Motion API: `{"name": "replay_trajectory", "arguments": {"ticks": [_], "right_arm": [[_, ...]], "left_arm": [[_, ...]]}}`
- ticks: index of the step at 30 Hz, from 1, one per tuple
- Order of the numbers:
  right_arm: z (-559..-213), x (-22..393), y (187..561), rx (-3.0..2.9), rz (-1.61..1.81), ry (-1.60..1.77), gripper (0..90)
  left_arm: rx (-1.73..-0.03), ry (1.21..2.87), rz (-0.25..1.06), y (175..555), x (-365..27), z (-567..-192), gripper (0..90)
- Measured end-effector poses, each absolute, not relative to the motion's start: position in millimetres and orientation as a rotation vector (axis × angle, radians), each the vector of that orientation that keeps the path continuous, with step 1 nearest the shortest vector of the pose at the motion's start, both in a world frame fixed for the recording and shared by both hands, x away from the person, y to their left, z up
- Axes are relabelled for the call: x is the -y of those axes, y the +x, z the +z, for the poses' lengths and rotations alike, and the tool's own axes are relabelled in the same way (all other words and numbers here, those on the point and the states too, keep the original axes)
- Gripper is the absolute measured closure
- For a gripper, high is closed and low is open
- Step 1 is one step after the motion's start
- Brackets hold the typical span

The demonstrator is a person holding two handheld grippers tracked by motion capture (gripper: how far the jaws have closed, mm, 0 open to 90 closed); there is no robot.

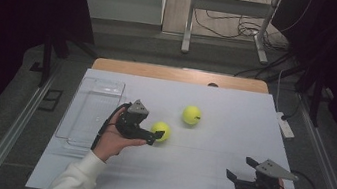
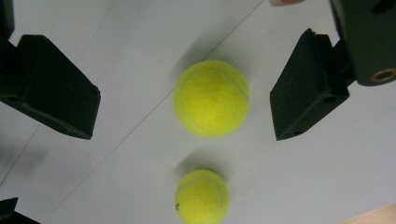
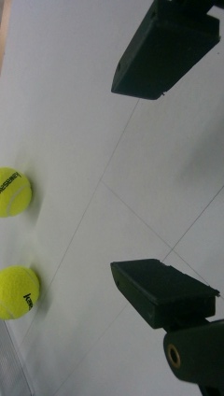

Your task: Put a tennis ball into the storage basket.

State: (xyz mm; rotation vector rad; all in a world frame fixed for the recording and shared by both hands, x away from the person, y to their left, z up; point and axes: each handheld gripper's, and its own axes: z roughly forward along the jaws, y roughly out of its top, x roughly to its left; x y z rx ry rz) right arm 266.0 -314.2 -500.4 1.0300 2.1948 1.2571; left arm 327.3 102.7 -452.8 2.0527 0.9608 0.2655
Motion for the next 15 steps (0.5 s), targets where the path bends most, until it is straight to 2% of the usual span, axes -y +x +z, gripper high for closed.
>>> {"name": "replay_trajectory", "arguments": {"ticks": [15], "right_arm": [[-501.1, 315.4, 266.1, -2.196, 1.258, 1.034, 12.9]], "left_arm": [[-0.981, 2.096, 0.232, 344.7, -96.4, -464.4, 9.4]]}}
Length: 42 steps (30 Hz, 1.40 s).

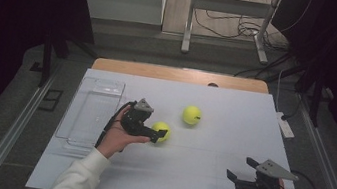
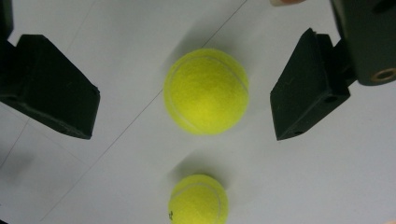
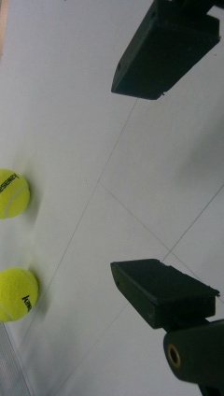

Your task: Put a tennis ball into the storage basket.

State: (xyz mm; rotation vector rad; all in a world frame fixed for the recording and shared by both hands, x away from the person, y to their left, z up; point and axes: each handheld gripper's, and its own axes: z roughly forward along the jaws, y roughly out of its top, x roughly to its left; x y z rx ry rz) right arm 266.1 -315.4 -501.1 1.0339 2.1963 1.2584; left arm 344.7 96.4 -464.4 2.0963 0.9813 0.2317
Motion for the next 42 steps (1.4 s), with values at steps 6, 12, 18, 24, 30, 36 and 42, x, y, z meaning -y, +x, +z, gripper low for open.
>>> {"name": "replay_trajectory", "arguments": {"ticks": [6, 12, 18, 24, 30, 36, 42], "right_arm": [[-500.9, 315.2, 266.0, -2.197, 1.259, 1.032, 12.8], [-501.2, 315.1, 266.2, -2.198, 1.255, 1.034, 12.8], [-501.6, 314.8, 266.5, -2.202, 1.247, 1.035, 12.9], [-501.9, 315.6, 266.7, -2.201, 1.25, 1.034, 12.9], [-502.0, 315.7, 266.8, -2.201, 1.249, 1.038, 12.9], [-502.1, 315.8, 266.9, -2.199, 1.247, 1.042, 13.0], [-502.3, 316.0, 267.1, -2.2, 1.247, 1.042, 13.0]], "left_arm": [[-0.994, 2.115, 0.214, 349.6, -93.5, -469.2, 9.2], [-1.0, 2.145, 0.188, 355.2, -90.0, -474.9, 8.7], [-1.01, 2.17, 0.168, 361.4, -86.4, -482.5, 8.1], [-1.024, 2.188, 0.153, 367.4, -82.9, -490.6, 7.9], [-1.036, 2.206, 0.149, 371.2, -80.7, -496.9, 7.7], [-1.042, 2.229, 0.14, 373.5, -75.9, -503.4, 7.7], [-1.046, 2.246, 0.139, 376.4, -72.2, -509.9, 9.0]]}}
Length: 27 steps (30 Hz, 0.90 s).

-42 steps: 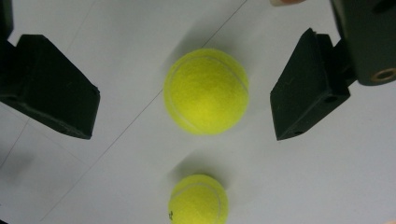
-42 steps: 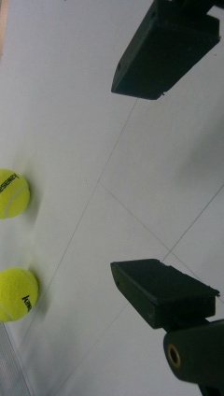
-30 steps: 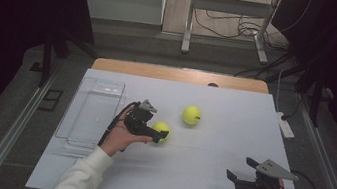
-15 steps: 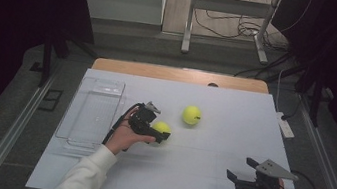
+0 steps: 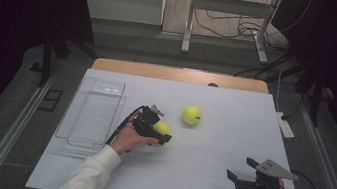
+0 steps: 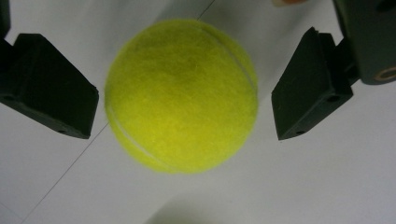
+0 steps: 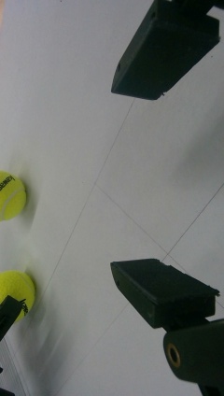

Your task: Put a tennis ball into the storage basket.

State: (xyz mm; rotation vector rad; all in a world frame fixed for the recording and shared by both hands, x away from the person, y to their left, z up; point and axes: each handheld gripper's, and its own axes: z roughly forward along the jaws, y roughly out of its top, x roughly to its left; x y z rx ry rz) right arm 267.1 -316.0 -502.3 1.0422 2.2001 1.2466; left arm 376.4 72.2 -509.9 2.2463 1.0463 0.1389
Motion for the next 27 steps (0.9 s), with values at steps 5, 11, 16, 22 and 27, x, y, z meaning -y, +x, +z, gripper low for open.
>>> {"name": "replay_trajectory", "arguments": {"ticks": [5, 11, 16, 22, 27], "right_arm": [[-502.2, 316.2, 267.0, -2.199, 1.246, 1.043, 13.1], [-502.1, 316.5, 266.8, -2.198, 1.245, 1.045, 13.1], [-502.1, 316.7, 266.8, -2.198, 1.245, 1.045, 13.1], [-502.1, 316.8, 266.7, -2.196, 1.245, 1.045, 13.1], [-501.8, 317.2, 266.4, -2.194, 1.244, 1.049, 13.1]], "left_arm": [[-1.058, 2.254, 0.124, 378.0, -71.4, -512.4, 13.5], [-1.061, 2.254, 0.096, 379.1, -73.6, -513.0, 23.0], [-1.048, 2.263, 0.107, 378.2, -73.0, -512.5, 25.8], [-1.042, 2.259, 0.118, 376.7, -72.7, -510.4, 26.3], [-1.023, 2.248, 0.154, 373.7, -72.7, -506.2, 26.3]]}}
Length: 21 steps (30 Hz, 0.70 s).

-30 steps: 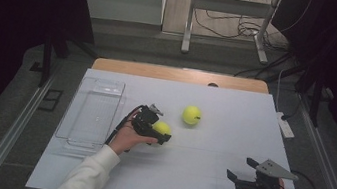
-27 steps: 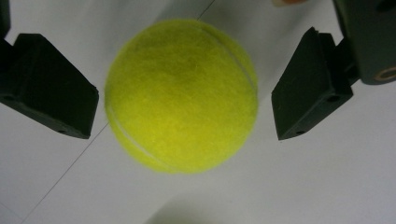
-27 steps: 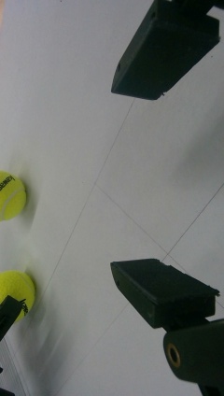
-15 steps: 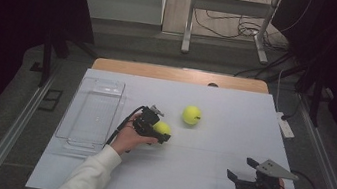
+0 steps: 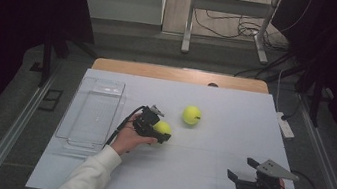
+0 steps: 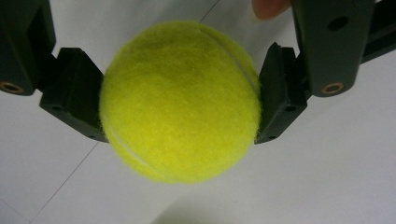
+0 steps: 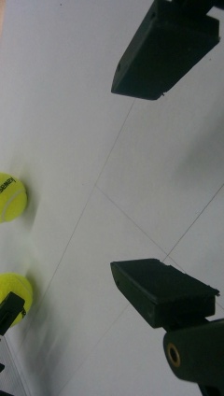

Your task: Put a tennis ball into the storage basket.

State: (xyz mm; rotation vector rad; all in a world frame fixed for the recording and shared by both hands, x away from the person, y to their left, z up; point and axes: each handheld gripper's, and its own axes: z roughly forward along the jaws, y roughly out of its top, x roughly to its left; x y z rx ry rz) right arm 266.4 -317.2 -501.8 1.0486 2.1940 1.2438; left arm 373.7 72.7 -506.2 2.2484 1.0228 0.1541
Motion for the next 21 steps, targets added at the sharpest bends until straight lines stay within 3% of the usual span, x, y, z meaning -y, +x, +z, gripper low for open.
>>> {"name": "replay_trajectory", "arguments": {"ticks": [21], "right_arm": [[-500.8, 316.4, 265.4, -2.187, 1.246, 1.035, 13.5]], "left_arm": [[-0.959, 2.193, 0.212, 362.6, -77.8, -483.3, 26.4]]}}
